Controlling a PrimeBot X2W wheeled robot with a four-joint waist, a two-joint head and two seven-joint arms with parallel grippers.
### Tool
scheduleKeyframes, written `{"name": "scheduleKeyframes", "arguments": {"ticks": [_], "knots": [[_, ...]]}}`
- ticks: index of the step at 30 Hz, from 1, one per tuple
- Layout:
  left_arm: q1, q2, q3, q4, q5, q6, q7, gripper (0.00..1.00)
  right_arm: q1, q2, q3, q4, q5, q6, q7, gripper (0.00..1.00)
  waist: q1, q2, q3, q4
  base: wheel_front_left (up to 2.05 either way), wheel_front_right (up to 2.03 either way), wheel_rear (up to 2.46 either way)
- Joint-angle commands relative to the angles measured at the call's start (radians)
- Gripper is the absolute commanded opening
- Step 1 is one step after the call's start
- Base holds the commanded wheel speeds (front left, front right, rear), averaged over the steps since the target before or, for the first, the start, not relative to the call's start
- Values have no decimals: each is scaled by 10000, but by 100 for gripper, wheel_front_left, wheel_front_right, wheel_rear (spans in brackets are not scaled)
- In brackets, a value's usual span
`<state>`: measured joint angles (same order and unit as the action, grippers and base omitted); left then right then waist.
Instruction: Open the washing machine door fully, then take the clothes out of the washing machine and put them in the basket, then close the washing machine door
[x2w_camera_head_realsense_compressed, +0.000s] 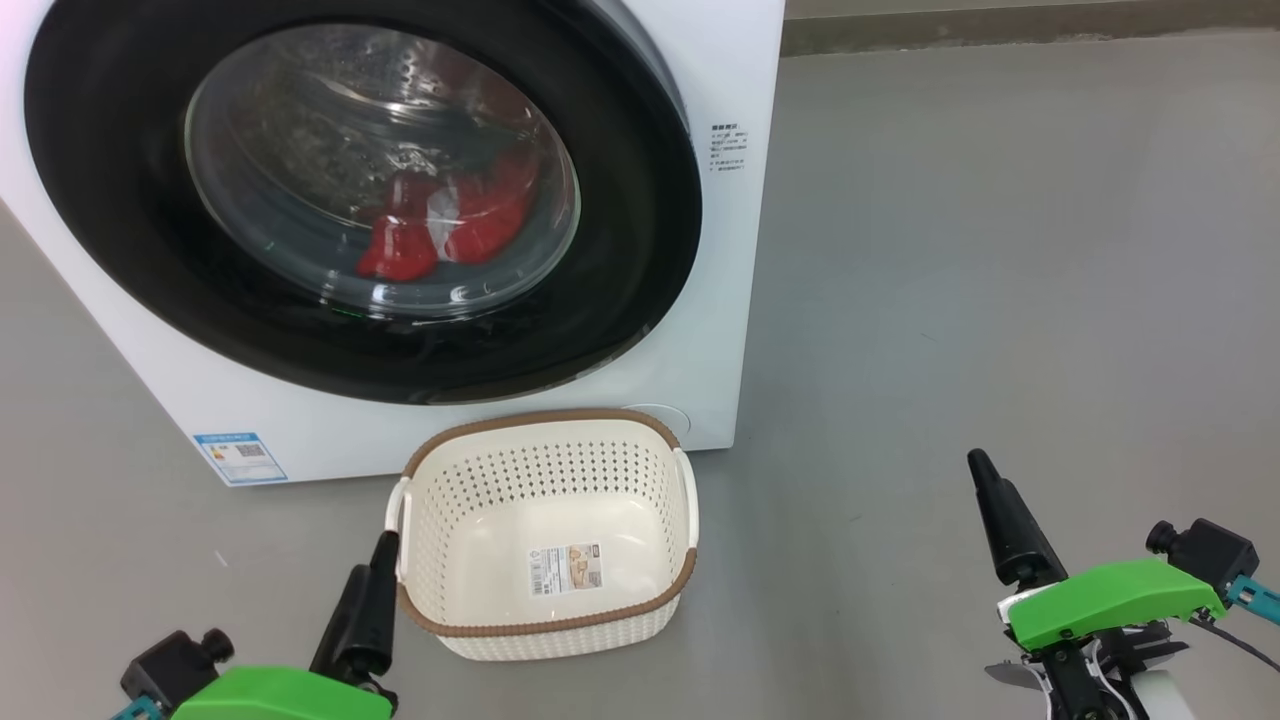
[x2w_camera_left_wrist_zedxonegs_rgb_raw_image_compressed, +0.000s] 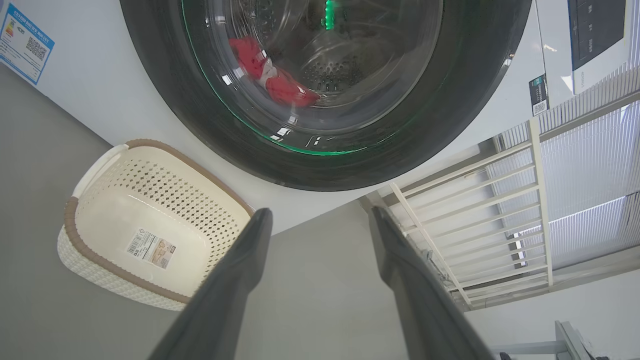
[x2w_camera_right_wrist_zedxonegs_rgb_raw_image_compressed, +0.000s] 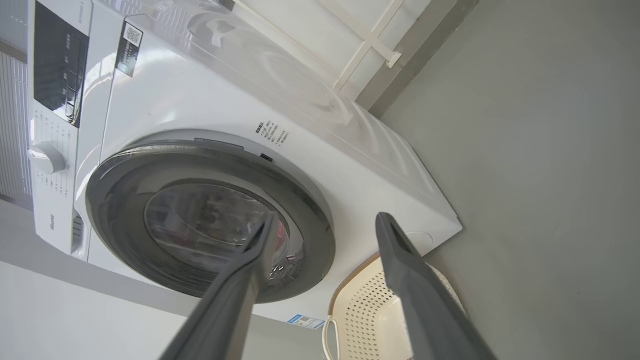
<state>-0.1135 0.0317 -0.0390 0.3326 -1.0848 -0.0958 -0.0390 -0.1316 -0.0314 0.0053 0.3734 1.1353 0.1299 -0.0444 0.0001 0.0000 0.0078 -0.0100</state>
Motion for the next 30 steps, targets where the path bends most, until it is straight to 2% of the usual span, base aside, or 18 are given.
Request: {"name": "scheduleKeyframes", "arguments": {"ticks": [1, 30], "knots": [[-547, 83, 82, -260, 360, 49, -165, 100, -527, -85, 126, -275, -391, 4, -125, 100, -1, 0, -3, -3, 0, 0, 0], [-1221, 114, -346, -13, 3697, 333, -972, 100, -1170, -125, 587, -139, -3875, 6, -927, 100, -1, 0, -11, -73, 0, 0, 0]]}}
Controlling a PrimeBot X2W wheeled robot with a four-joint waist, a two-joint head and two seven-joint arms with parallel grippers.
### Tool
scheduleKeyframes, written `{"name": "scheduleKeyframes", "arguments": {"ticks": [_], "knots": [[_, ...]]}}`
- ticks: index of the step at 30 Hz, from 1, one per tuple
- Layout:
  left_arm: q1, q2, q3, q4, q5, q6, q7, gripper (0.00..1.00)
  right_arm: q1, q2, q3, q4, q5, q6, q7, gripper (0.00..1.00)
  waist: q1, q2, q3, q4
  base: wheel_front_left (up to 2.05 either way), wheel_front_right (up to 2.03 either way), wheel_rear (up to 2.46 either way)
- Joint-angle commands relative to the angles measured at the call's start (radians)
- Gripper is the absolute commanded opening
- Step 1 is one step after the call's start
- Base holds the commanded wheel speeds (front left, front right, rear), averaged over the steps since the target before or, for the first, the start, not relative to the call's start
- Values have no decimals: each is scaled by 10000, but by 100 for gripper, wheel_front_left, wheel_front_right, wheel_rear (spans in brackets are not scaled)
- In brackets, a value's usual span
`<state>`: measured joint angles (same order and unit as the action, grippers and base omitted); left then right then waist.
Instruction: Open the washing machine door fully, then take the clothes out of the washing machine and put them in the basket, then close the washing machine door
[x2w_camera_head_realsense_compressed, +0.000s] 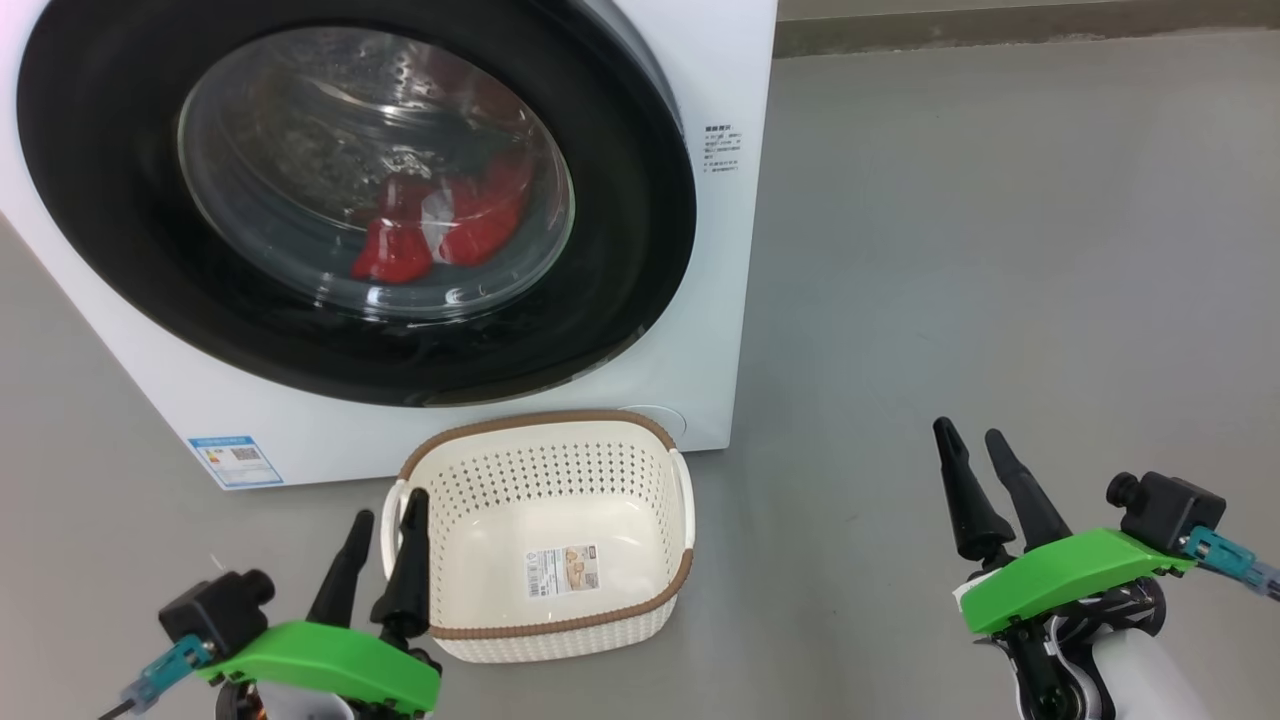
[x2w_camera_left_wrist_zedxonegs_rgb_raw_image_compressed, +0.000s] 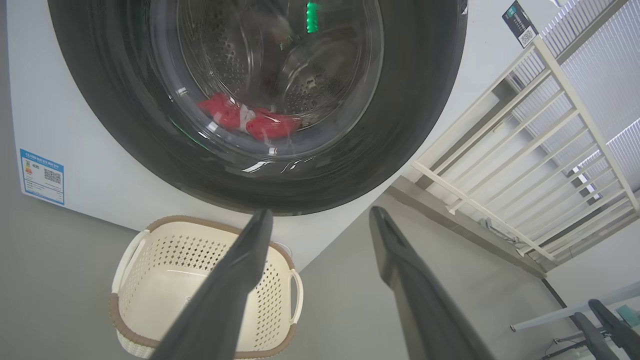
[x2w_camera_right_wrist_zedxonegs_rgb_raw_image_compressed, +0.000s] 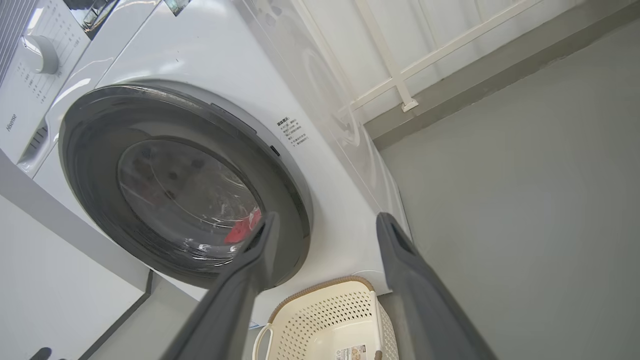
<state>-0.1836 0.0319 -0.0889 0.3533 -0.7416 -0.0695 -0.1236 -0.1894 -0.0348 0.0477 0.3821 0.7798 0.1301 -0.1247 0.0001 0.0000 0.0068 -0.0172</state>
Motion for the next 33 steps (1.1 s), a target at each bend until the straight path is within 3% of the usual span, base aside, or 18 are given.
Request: {"name": "scheduleKeyframes", "arguments": {"ticks": [1, 33], "knots": [[-544, 113, 130, -207, 375, 81, -155, 100, -616, -92, 147, -219, -520, 4, -152, 100, -1, 0, -2, 2, 0, 0, 0], [-1206, 166, -320, -164, 3895, 445, -1080, 100, -1282, -139, 323, -2, -4563, 5, -1071, 100, -1, 0, -45, -57, 0, 0, 0]]}}
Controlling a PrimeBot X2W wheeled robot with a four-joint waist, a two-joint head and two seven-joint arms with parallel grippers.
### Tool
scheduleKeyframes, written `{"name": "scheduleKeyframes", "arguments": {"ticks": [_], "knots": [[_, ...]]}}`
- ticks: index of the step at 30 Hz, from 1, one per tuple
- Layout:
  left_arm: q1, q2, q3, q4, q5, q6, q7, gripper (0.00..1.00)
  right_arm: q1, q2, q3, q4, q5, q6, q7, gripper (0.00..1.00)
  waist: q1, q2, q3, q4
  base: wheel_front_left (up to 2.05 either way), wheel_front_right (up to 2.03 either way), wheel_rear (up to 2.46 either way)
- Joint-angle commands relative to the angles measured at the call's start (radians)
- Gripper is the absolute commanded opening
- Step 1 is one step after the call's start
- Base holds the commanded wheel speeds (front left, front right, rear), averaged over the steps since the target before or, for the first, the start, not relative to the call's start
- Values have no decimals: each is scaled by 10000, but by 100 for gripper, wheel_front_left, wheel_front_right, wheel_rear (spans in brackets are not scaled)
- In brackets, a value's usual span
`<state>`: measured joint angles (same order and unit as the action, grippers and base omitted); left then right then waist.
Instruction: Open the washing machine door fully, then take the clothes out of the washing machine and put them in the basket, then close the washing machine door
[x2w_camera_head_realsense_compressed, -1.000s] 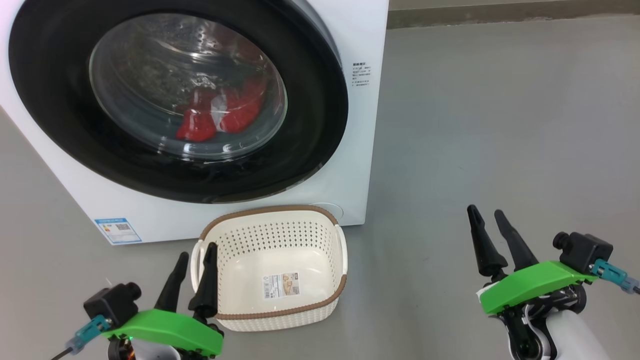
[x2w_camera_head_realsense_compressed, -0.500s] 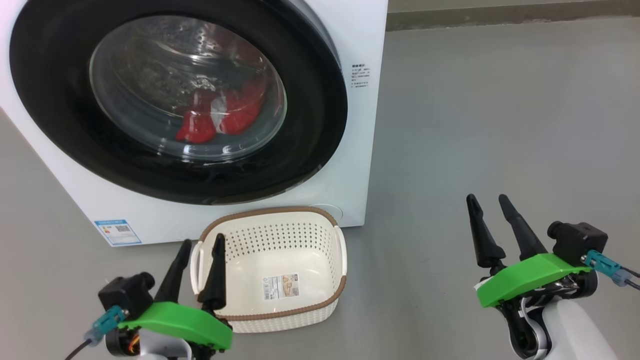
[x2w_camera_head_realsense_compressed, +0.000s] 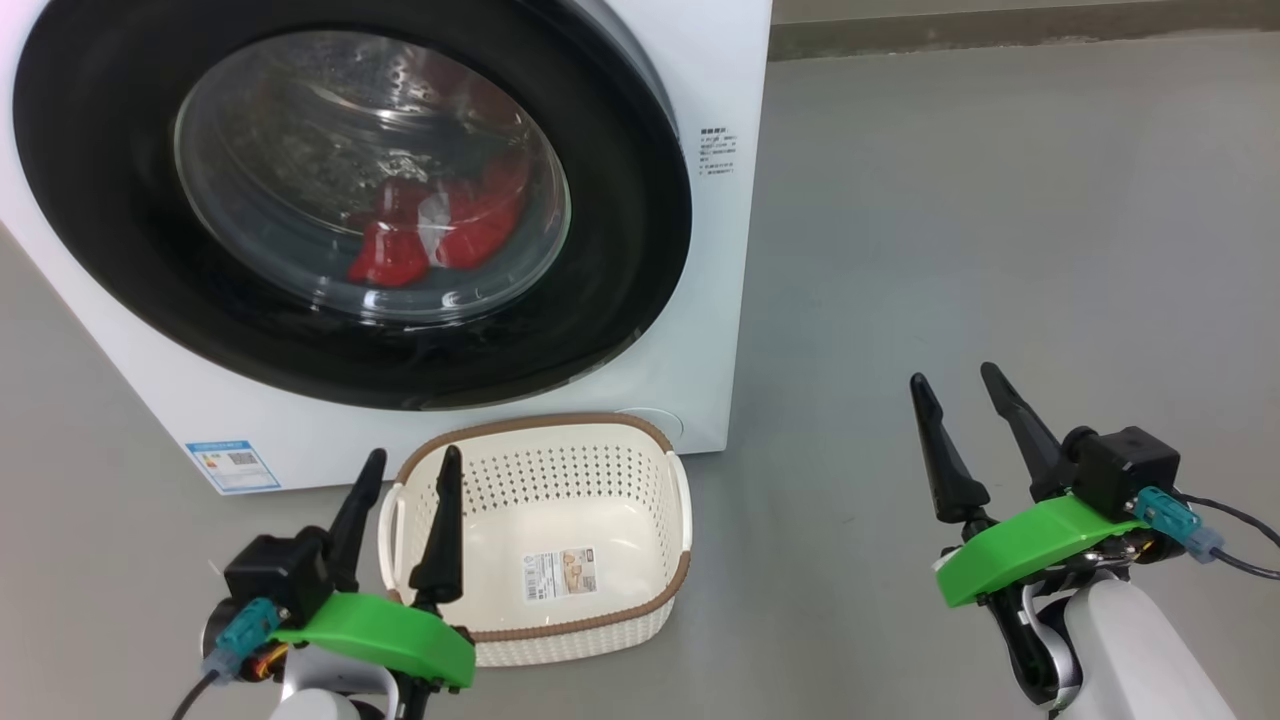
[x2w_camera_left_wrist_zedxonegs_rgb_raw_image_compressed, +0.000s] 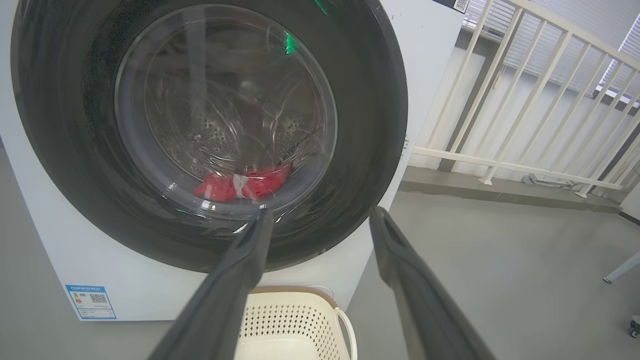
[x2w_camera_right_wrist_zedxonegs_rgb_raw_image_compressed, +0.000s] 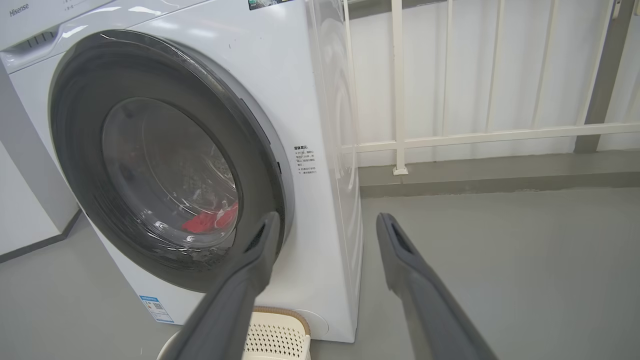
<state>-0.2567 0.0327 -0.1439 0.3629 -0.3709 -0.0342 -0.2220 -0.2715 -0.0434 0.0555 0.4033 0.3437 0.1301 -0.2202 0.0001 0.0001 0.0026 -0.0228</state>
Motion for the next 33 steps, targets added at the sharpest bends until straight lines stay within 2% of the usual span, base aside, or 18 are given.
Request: {"name": "scheduleKeyframes", "arguments": {"ticks": [1, 11, 33], "knots": [[-487, 160, 240, -254, 261, 90, -125, 100, -484, -54, 272, -190, -307, 6, -145, 100, 0, -1, -7, -7, 0, 0, 0], [-641, 176, 258, -144, 1184, 179, -398, 100, -788, -68, 430, 279, -1249, 6, -415, 100, 0, -1, -103, -44, 0, 0, 0], [-418, 175, 278, -431, 1181, 212, -398, 100, -805, -68, 210, 287, -1272, 6, -415, 100, 0, -1, -3, -17, 0, 0, 0]]}}
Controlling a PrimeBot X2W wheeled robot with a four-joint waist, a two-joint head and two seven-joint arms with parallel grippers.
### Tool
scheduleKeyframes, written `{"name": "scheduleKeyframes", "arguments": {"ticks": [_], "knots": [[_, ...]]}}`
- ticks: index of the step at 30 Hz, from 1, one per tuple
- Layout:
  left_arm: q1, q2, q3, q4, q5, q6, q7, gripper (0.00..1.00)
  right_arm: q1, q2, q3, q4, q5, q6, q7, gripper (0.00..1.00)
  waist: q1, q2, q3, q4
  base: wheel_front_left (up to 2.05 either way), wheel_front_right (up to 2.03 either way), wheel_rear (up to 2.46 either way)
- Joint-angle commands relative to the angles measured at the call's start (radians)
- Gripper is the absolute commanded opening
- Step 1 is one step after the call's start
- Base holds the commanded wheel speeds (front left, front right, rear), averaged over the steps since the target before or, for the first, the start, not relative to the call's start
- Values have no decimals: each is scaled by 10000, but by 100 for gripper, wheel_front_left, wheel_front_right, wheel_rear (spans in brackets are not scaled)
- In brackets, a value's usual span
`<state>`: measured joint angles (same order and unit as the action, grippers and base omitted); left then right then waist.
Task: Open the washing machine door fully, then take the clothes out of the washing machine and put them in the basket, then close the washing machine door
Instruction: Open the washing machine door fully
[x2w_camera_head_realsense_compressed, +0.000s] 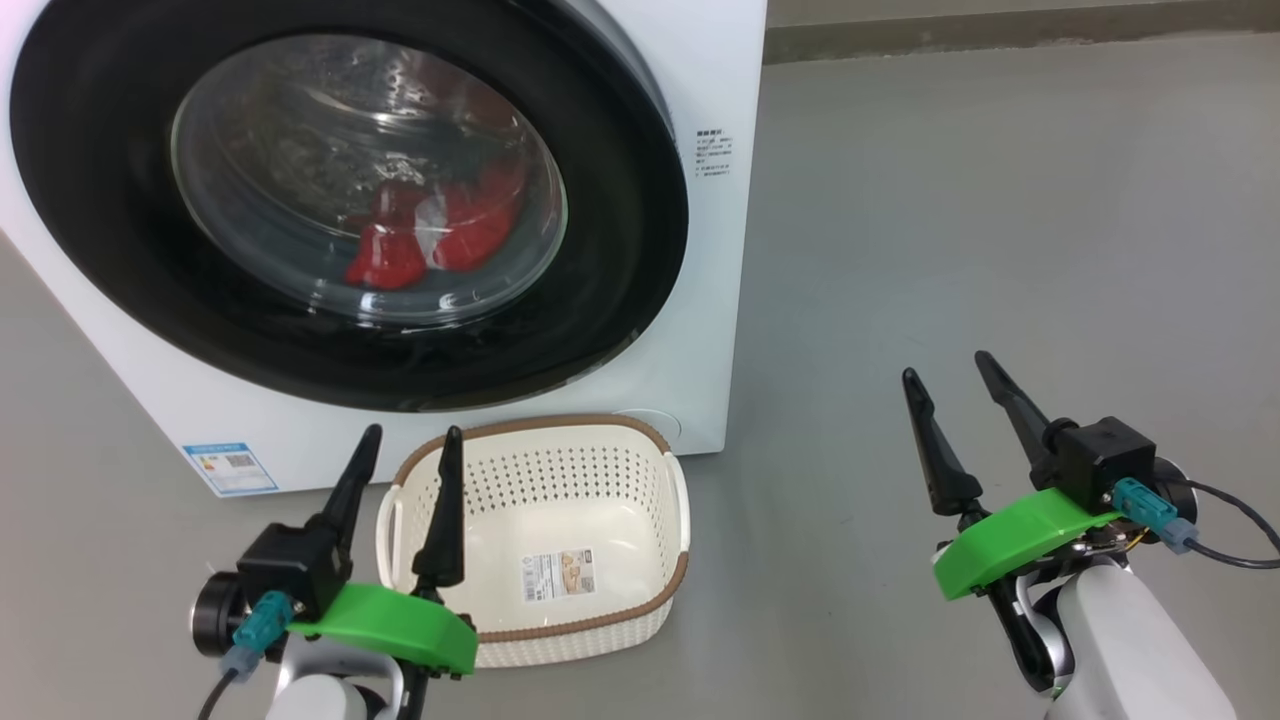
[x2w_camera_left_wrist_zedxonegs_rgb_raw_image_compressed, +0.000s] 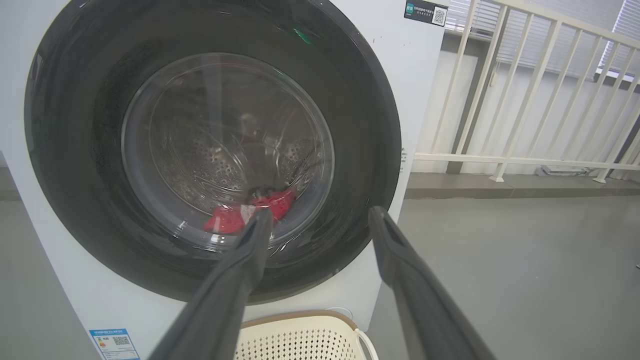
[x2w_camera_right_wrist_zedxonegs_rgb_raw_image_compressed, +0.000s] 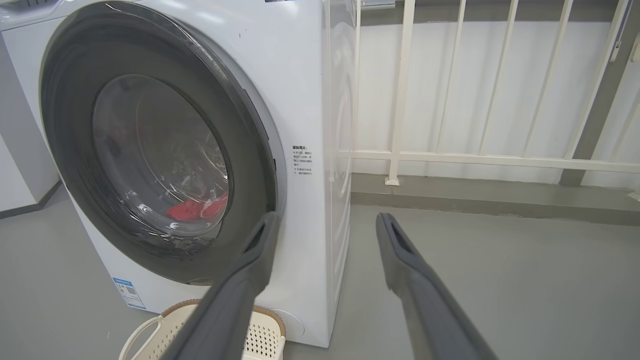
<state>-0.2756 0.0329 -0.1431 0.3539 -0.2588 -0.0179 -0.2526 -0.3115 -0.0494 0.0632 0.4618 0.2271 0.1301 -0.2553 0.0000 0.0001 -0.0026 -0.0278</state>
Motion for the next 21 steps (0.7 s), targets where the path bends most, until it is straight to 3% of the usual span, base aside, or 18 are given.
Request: {"name": "scheduleKeyframes", "arguments": {"ticks": [1, 6, 7, 9, 11, 12, 21], "knots": [[-223, 174, 252, -401, 56, 62, -91, 100, -421, -9, 74, -341, -126, 6, -65, 100, 0, -1, 95, 53, 0, 0, 0], [-287, 173, 110, -779, 32, 149, -91, 100, -571, -9, -139, -523, -205, 6, -65, 100, 0, -1, 472, 165, 0, 0, 0], [-309, 173, 74, -884, 36, 169, -91, 100, -623, -9, -183, -542, -211, 6, -65, 95, 0, -1, 586, 196, 0, 0, 0], [-346, 173, -4, -1108, 47, 204, -91, 100, -756, -9, -251, -583, -177, 6, -65, 61, 0, -1, 815, 251, 0, 0, 0], [-385, 173, -94, -1361, 14, 238, -91, 100, -899, -9, -244, -555, 22, 6, -65, 12, 0, -1, 1053, 306, 0, 0, 0], [-409, 173, -135, -1495, 3, 258, -91, 100, -978, -8, -253, -546, 117, 6, -65, 0, 0, -1, 1172, 330, 0, 0, 0], [-547, 173, -483, -2341, -70, 450, -73, 100, -1908, -8, -270, -133, 2252, 6, -65, 0, 0, -1, 2025, 563, 0, 0, 0]]}}
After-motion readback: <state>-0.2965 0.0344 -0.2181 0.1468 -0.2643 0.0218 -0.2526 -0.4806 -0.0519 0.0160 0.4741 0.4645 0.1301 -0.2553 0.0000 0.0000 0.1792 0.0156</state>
